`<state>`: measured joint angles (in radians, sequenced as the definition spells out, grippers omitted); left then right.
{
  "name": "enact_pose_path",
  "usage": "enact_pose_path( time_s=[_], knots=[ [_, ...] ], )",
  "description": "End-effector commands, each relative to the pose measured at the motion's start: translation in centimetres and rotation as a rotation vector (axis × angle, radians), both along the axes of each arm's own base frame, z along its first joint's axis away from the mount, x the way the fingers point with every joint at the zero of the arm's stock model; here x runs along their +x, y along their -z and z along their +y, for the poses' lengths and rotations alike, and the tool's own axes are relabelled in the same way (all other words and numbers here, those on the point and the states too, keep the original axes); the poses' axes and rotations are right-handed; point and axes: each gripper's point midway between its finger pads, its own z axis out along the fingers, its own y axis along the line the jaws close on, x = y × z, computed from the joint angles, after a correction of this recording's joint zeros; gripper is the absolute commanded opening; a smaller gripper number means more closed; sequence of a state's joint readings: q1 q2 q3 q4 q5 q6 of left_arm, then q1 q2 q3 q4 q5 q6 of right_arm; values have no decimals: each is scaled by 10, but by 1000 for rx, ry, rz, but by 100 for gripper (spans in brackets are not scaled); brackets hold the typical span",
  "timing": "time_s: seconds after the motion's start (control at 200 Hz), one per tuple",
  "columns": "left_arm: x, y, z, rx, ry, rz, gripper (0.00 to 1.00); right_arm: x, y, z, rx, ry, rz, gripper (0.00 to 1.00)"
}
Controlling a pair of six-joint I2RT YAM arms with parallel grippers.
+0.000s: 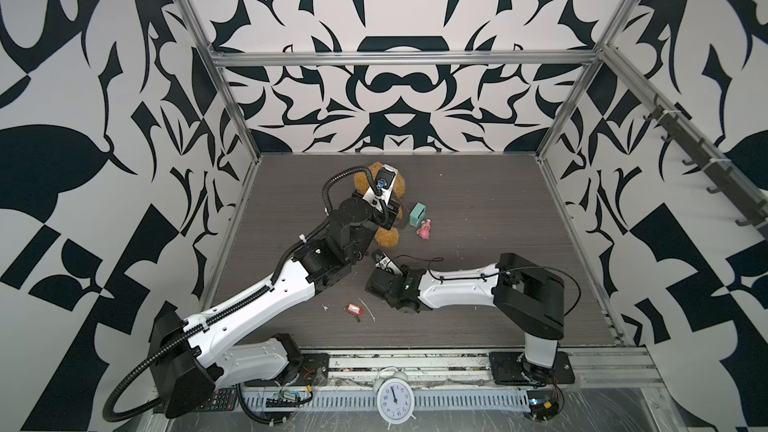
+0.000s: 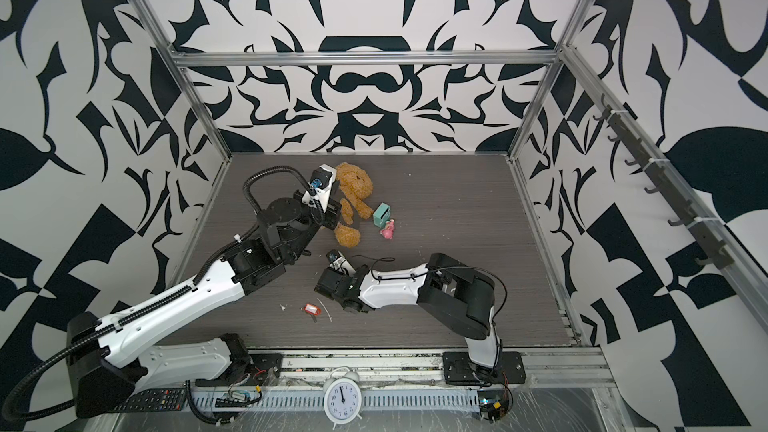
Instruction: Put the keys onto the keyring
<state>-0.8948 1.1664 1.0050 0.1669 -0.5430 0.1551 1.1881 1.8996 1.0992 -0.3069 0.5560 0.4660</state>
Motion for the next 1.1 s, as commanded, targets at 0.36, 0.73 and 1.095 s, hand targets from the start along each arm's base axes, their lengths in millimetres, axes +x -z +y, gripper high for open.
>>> enact_pose_path(
  time_s=[0.36,0.73,1.095],
  knots=[
    [1,-14,6,-37,-21,-31,0,0,-8,-17,-30,40,-19,30],
    [1,-14,6,-36,-20,-30,0,0,-8,-21,-16,56,-26,24],
    [1,-14,6,-37,-19,-31,0,5,-14,-24,36,87,-14,4]
  ],
)
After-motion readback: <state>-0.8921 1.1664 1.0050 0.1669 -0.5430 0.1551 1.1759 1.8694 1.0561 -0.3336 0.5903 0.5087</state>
